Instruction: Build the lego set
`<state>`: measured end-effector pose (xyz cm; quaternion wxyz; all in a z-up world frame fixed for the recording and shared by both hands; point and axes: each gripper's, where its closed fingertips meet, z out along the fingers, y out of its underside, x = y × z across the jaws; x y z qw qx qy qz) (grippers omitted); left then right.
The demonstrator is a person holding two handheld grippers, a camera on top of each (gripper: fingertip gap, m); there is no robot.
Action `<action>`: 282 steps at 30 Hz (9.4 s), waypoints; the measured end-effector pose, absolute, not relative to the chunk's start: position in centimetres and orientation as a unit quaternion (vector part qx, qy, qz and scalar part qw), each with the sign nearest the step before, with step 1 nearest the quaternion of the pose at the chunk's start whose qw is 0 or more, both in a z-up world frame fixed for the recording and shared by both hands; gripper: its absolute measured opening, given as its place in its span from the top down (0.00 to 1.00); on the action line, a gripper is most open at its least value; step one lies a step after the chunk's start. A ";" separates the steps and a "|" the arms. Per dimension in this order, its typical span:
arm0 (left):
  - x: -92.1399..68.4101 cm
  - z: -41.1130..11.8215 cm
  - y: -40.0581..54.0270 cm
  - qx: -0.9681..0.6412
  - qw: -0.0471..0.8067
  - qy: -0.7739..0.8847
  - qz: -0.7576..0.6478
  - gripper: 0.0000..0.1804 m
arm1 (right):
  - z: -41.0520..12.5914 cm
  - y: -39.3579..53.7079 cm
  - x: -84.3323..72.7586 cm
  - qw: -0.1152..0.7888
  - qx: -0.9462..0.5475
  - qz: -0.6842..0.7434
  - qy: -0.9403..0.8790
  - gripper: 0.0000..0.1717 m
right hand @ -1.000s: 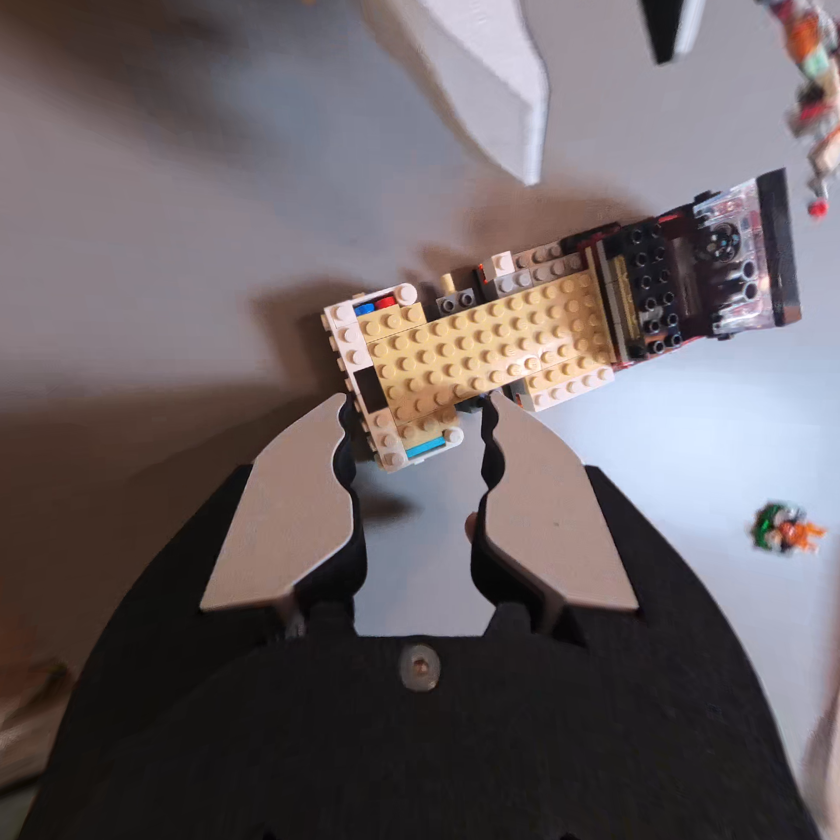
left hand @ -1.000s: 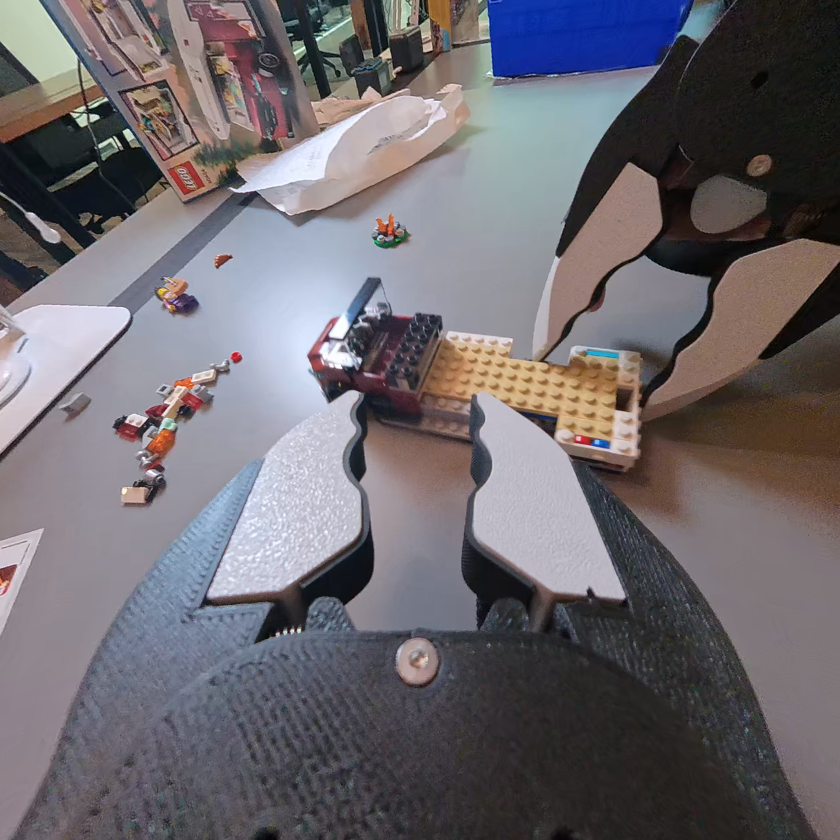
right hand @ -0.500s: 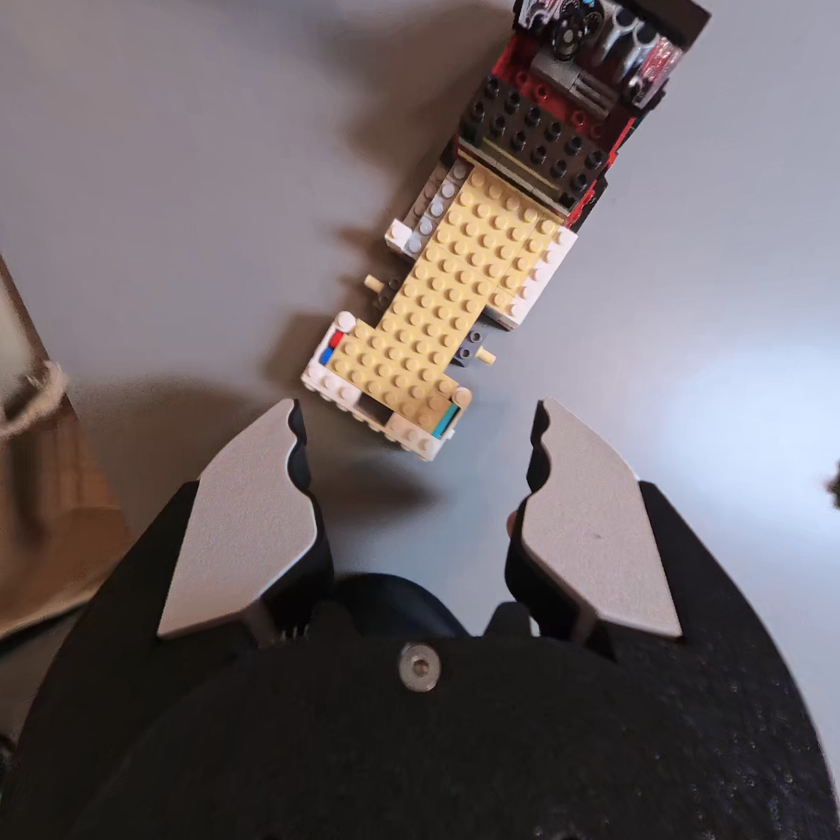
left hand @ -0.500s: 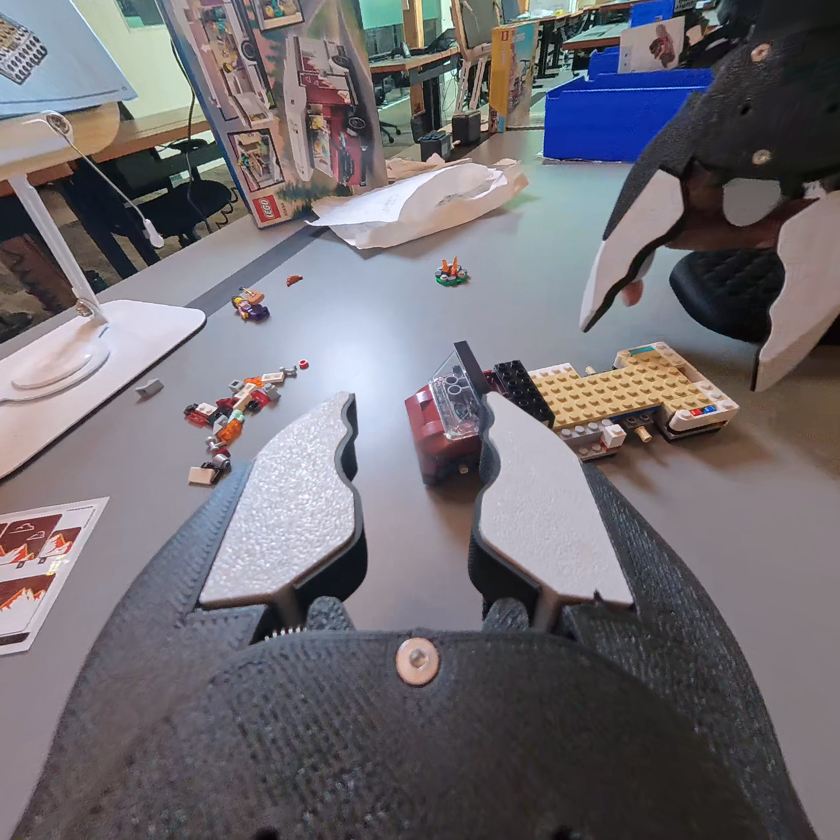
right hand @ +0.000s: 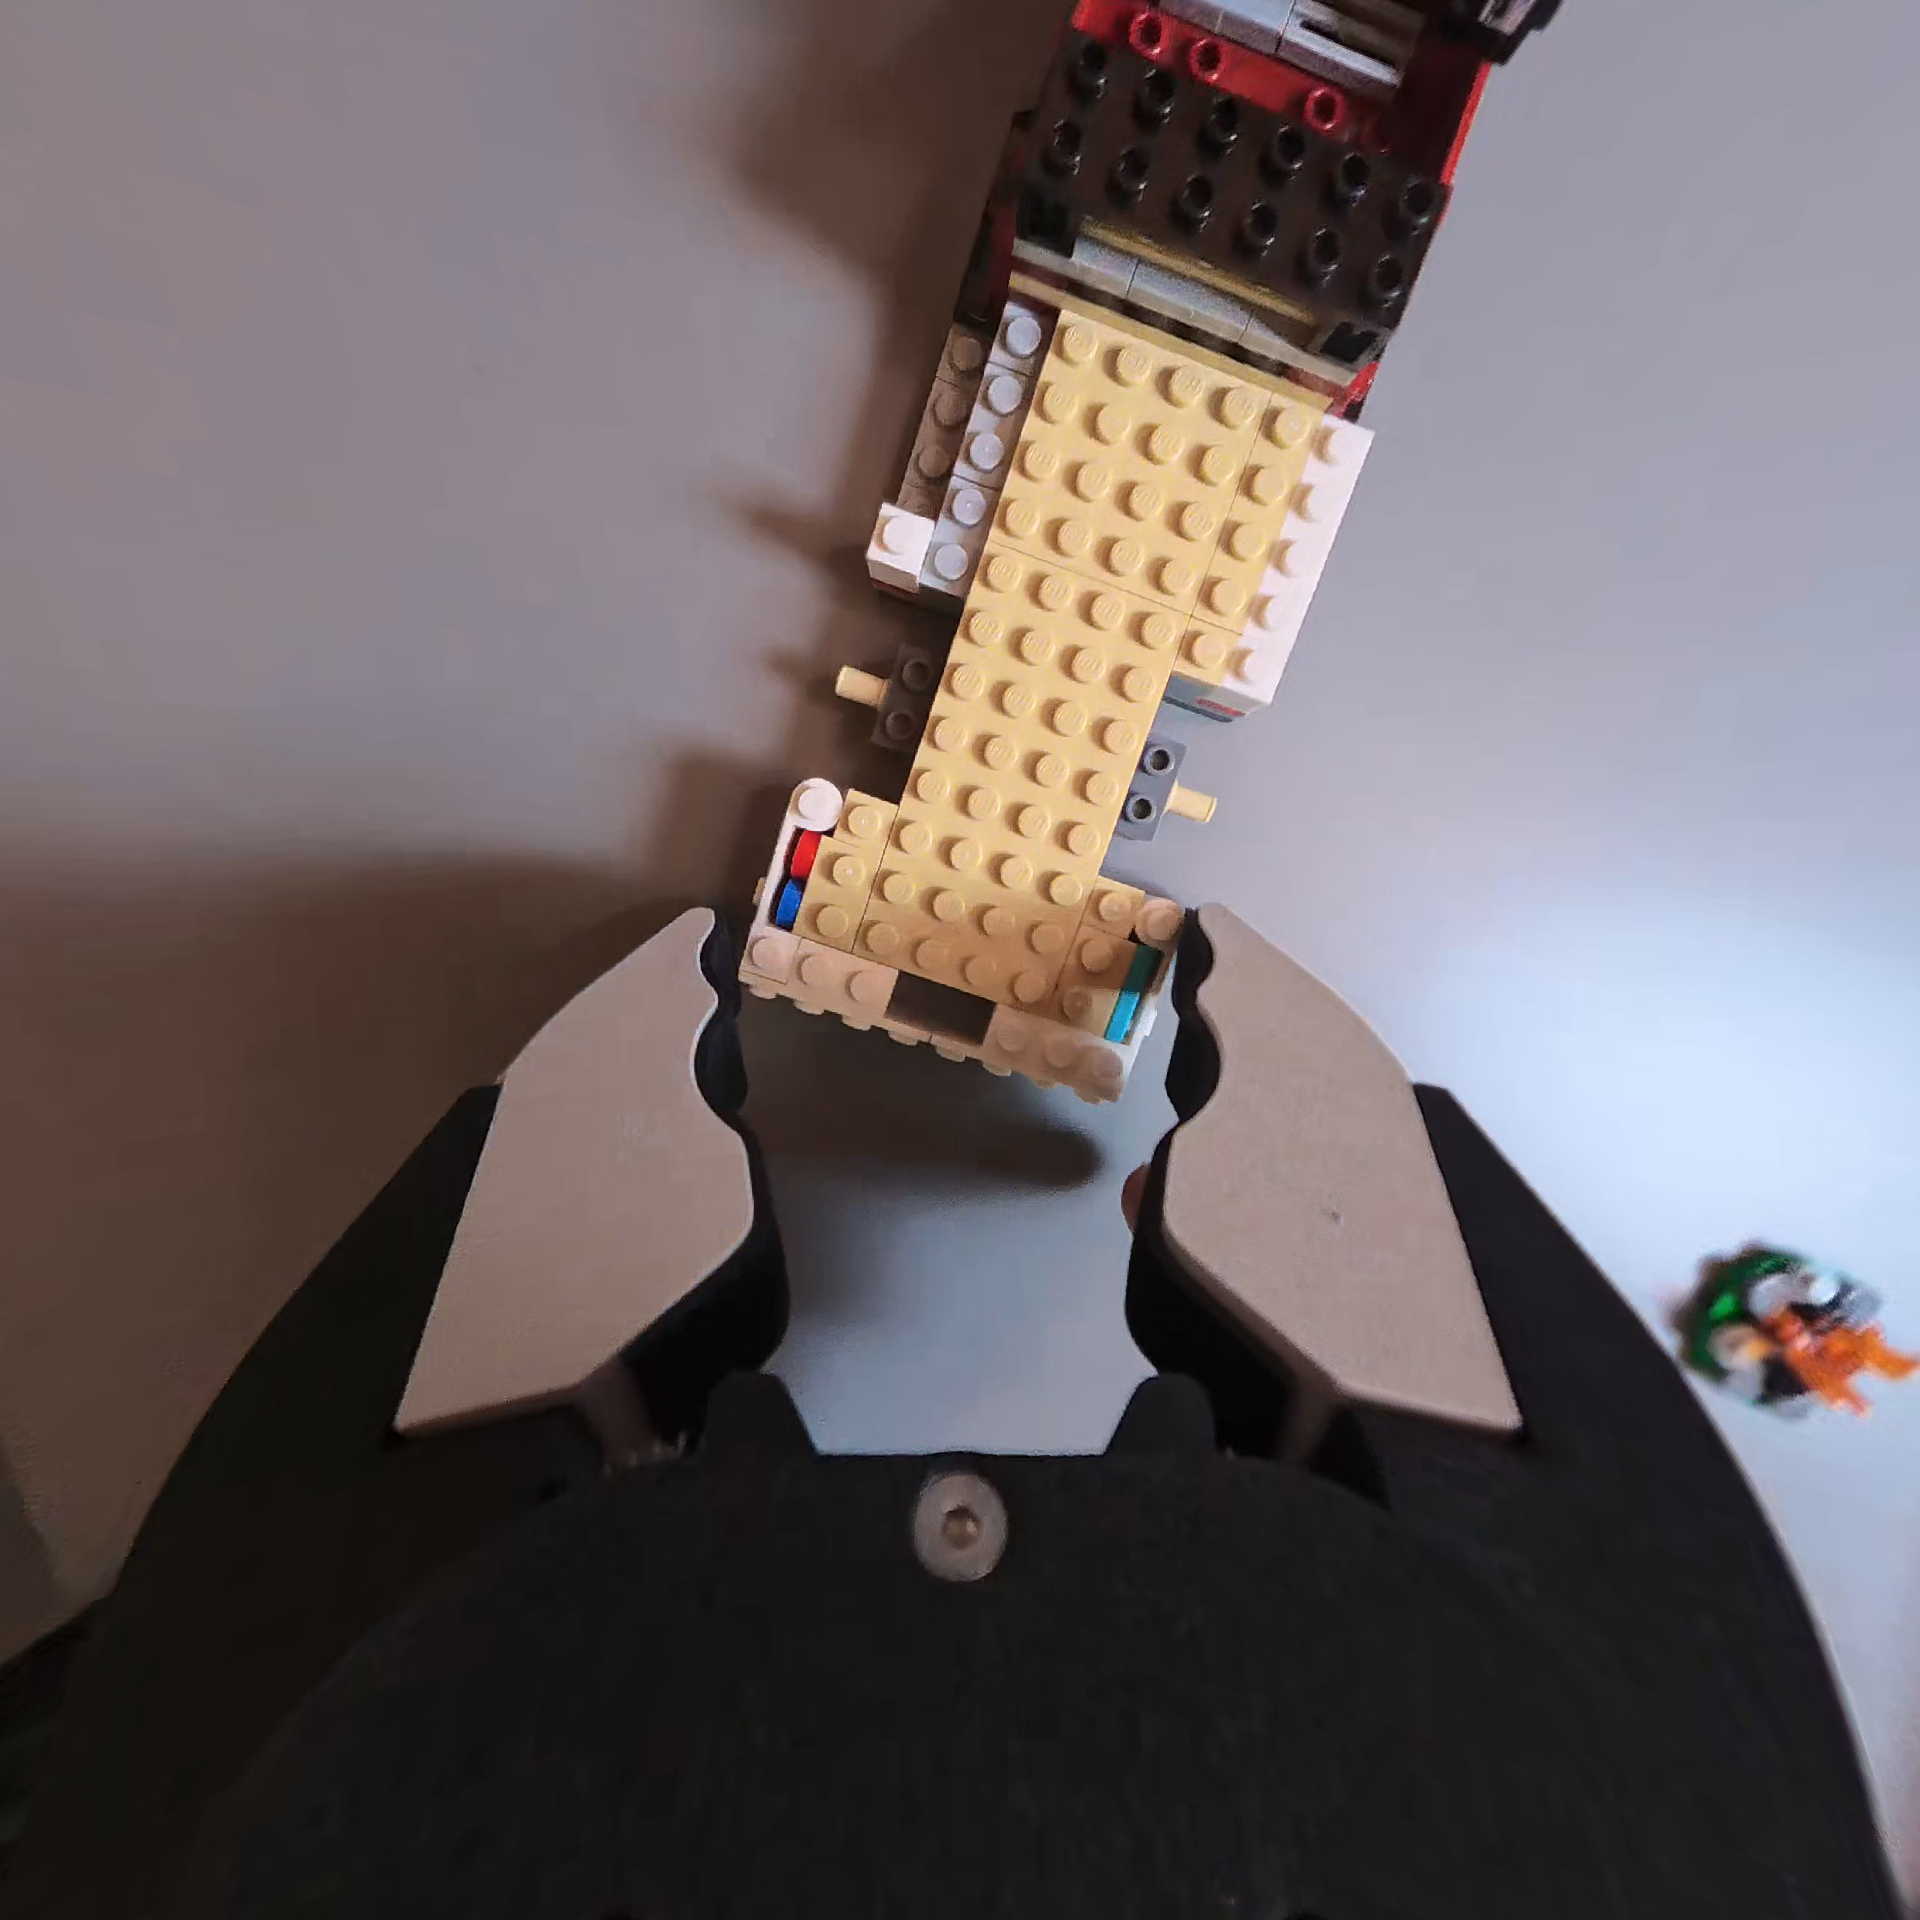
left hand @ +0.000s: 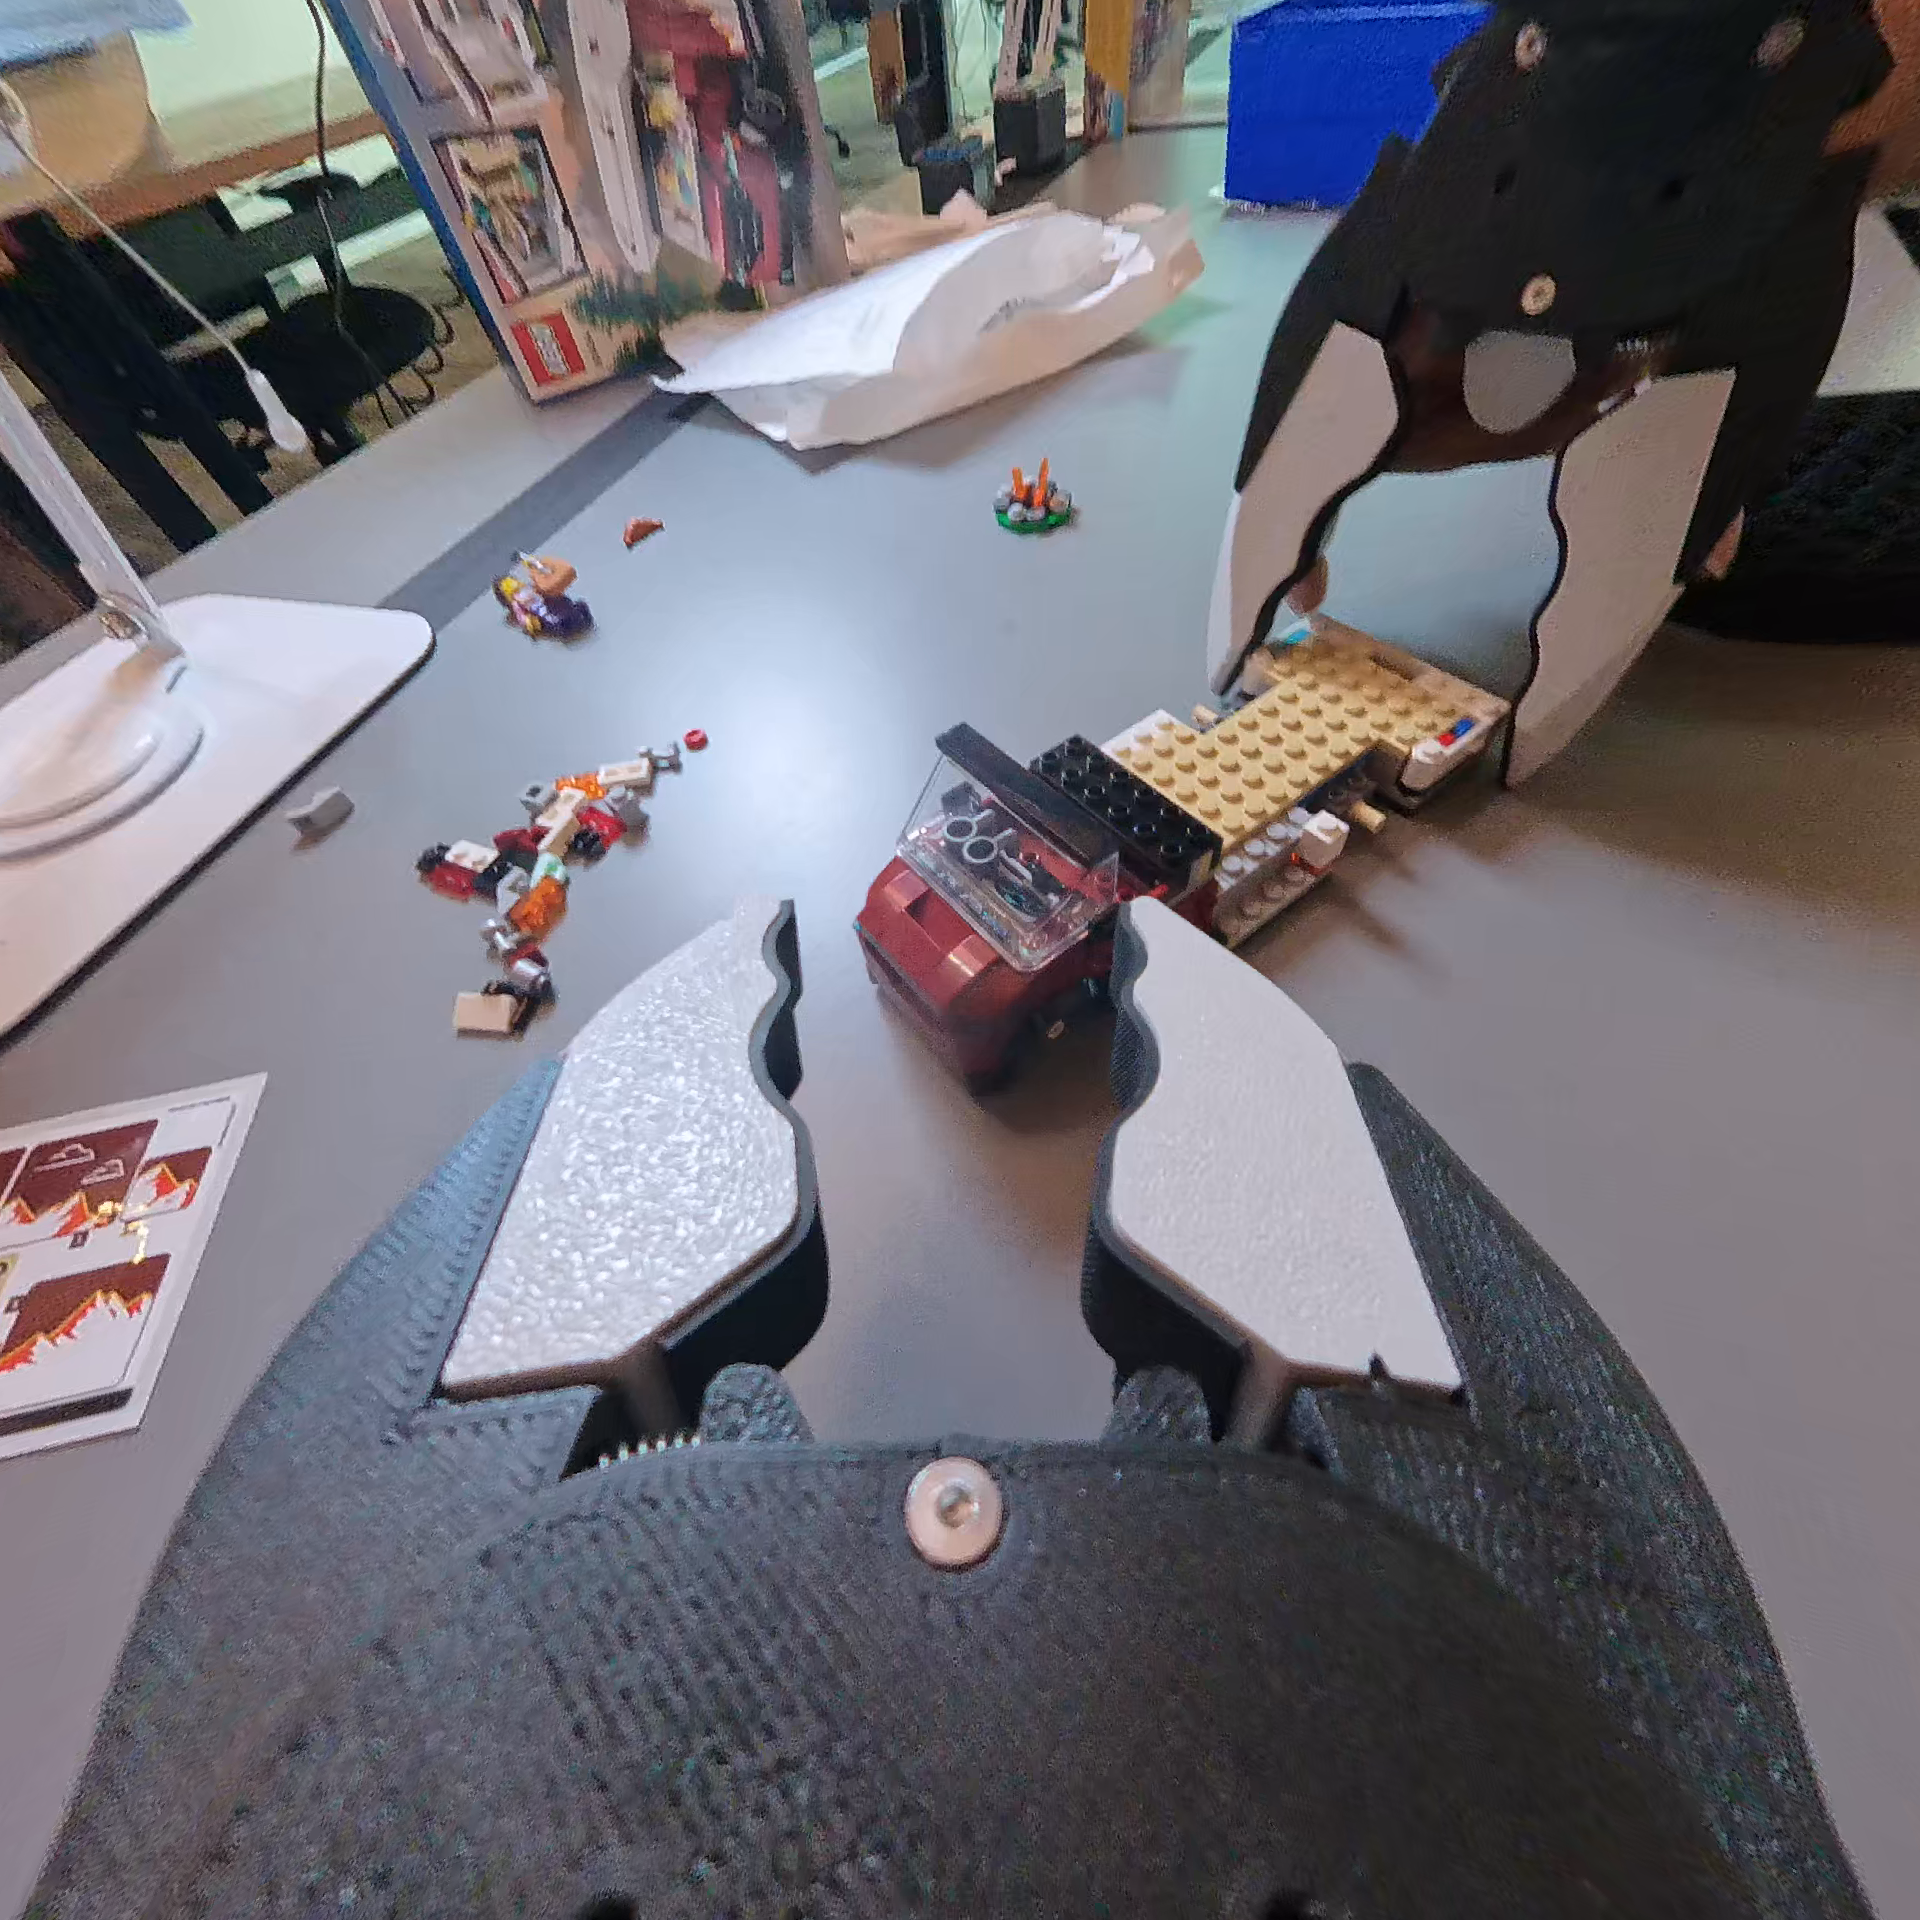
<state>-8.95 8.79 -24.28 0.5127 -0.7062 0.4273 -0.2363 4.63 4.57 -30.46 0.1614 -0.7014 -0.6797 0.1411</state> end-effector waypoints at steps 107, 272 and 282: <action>-6.0 -21.5 14.3 -0.793 0.483 0.371 0.026 1.00 | -23.3 14.0 0.0 0.338 -0.793 0.225 -0.455 0.57; -8.7 -27.7 8.3 -0.777 0.373 0.476 -0.173 0.54 | -28.4 9.5 -0.3 0.169 -0.601 0.317 -0.714 0.57; -5.7 -24.1 6.8 -0.703 0.432 0.468 -0.317 0.66 | -26.5 7.1 -0.8 0.174 -0.561 0.408 -0.699 0.57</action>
